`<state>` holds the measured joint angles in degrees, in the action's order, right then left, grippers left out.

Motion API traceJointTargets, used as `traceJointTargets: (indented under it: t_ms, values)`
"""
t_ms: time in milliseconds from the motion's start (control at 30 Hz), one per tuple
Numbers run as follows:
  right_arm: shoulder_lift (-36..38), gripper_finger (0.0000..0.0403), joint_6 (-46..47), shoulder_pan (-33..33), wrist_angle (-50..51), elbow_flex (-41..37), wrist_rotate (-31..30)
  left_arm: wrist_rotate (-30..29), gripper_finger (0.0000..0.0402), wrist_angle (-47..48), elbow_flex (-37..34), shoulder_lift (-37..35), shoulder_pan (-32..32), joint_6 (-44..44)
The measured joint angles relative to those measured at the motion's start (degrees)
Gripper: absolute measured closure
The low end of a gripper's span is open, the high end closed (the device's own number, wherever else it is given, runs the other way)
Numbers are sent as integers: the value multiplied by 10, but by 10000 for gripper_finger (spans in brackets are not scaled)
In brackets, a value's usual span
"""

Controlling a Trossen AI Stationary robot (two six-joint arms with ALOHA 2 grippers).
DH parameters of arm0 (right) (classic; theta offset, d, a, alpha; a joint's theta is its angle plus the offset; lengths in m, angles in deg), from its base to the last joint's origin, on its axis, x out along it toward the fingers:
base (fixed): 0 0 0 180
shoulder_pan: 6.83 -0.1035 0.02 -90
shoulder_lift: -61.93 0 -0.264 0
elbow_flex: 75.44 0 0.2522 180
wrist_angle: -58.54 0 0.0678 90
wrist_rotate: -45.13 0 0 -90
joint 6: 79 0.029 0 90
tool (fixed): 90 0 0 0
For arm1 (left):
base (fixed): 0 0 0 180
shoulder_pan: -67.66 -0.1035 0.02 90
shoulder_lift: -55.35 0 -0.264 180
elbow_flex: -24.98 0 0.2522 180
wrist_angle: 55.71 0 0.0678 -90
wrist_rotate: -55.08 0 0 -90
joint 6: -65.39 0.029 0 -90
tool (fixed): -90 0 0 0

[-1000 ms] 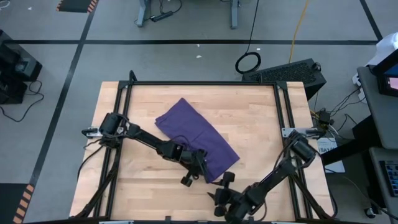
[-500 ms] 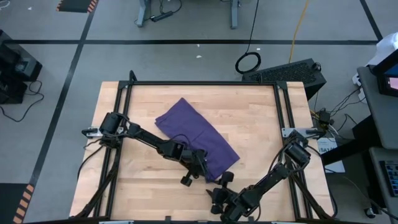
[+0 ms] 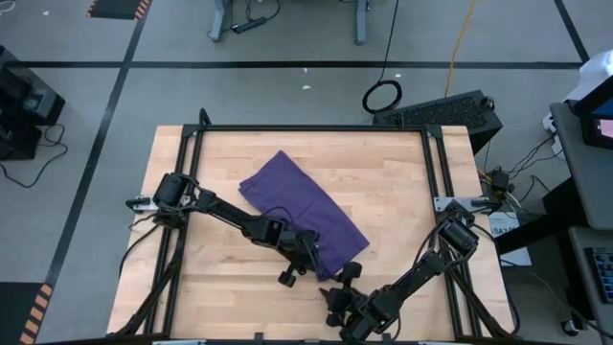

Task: Roll towel into tight, uniform cylinder
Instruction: Fold the purple towel on the table

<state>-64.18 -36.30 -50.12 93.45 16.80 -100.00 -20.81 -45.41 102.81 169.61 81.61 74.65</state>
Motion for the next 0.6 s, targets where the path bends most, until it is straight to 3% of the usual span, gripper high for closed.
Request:
traceJointTargets:
  t_ms: [133, 267, 600]
  values:
    - [0, 188, 1, 0, 3, 2, 11, 0, 402, 1, 0, 0, 0, 0]
    - [0, 188, 1, 3, 4, 9, 64, 0, 402, 0, 0, 0, 0, 0]
    - [1, 188, 27, 6, 85, 39, 59, 0, 402, 0, 0, 0, 0, 0]
